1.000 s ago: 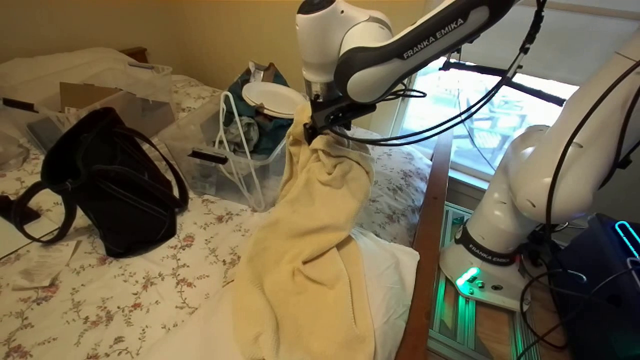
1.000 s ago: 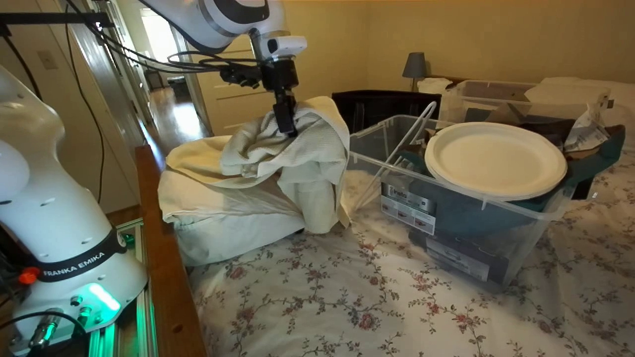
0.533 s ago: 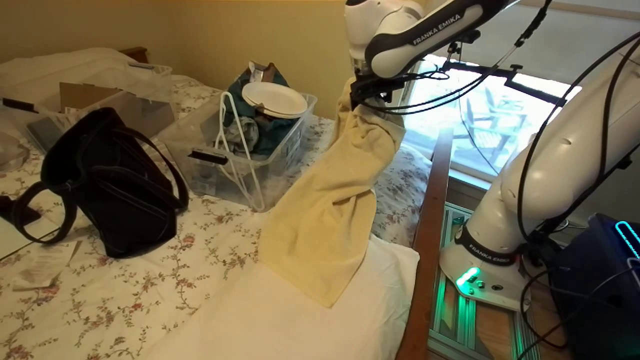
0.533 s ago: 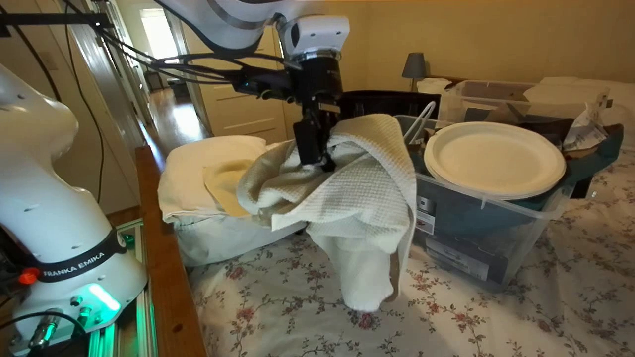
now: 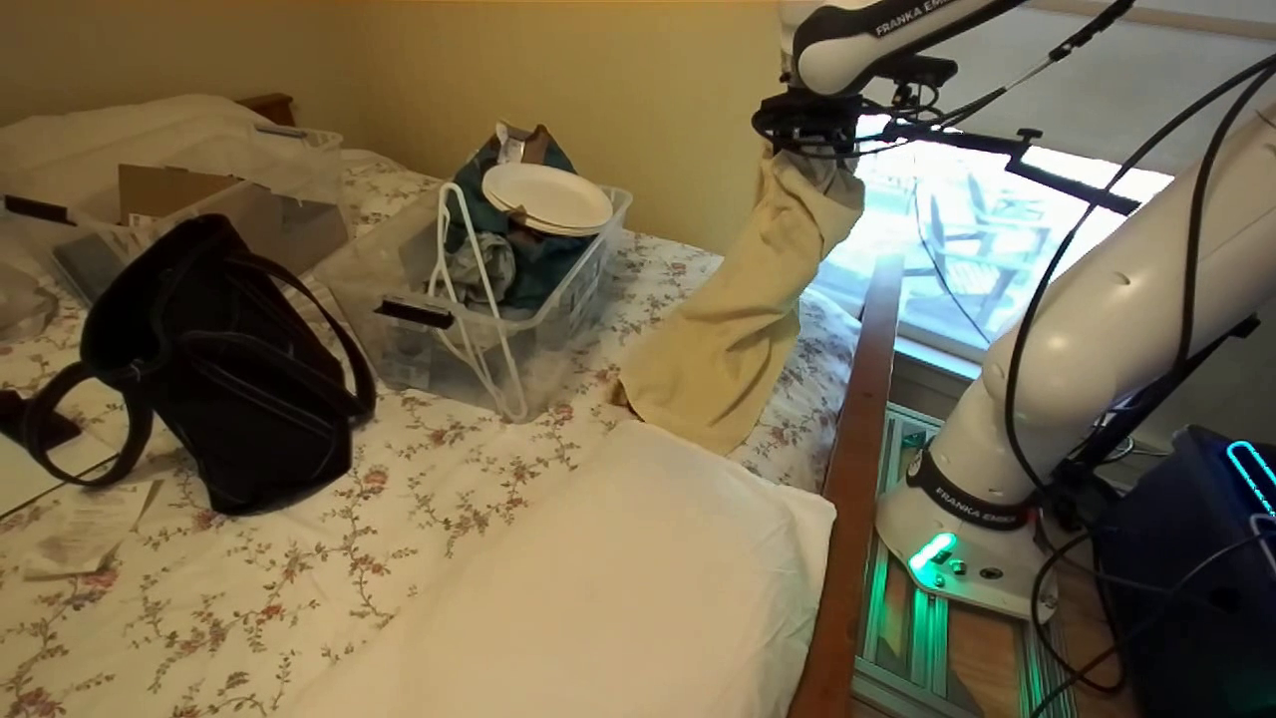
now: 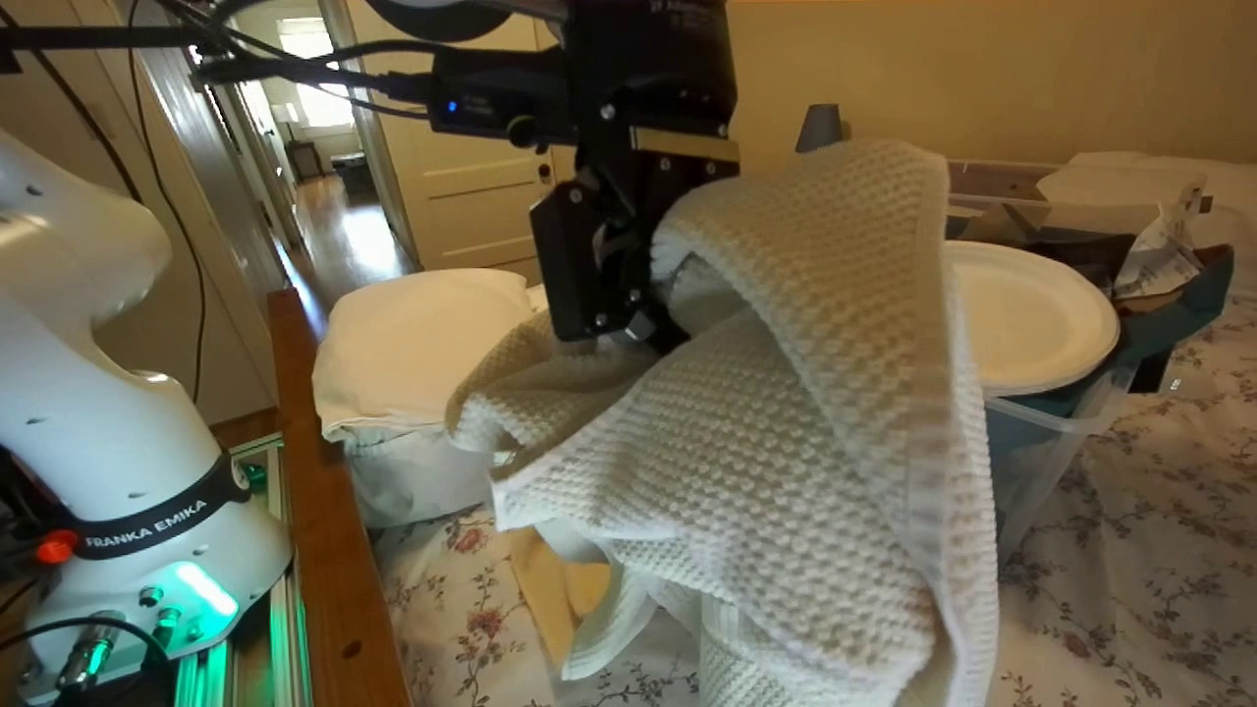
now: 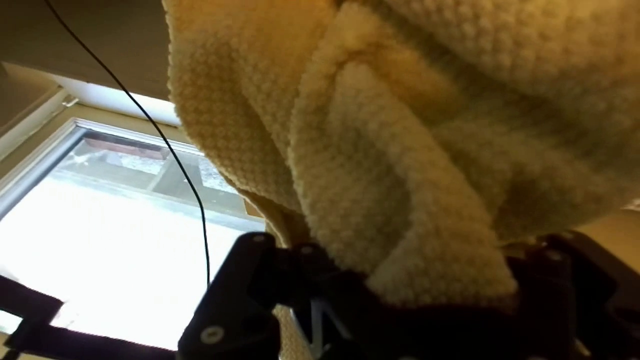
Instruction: Put the towel on the right side of the bed.
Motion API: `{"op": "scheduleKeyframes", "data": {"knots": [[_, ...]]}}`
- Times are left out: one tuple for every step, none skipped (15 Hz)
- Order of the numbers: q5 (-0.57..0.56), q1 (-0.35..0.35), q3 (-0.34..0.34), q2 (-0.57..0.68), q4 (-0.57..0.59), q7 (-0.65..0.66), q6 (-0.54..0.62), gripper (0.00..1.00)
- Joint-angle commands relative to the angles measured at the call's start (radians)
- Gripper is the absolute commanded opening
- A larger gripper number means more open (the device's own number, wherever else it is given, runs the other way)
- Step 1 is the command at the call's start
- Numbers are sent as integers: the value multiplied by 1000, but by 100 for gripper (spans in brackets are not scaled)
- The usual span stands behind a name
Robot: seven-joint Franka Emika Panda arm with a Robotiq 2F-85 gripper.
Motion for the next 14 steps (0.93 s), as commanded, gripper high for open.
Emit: {"op": "scheduleKeyframes", "data": {"knots": [[-71,27,70,79,21,256,-121,0],[-60,51,79,111,10,281,-152,0],[-5,83,79,144,1,257,-162,0],[36,112,81,187,-13,238,-152,0],[78,140,83,225,-25,214,-135,0],[117,162,84,261,-33,195,-114,0],[161,185,86,290,-47,169,-64,0],[200,202,89,324,-54,142,-20,0],[247,216,91,356,-59,110,26,0],[283,228,92,389,-59,87,62,0],[324,235,92,409,-71,55,120,0],[372,237,90,427,-84,22,192,0],[410,240,90,445,-100,-3,264,0],[456,241,92,469,-117,-37,339,0]]}}
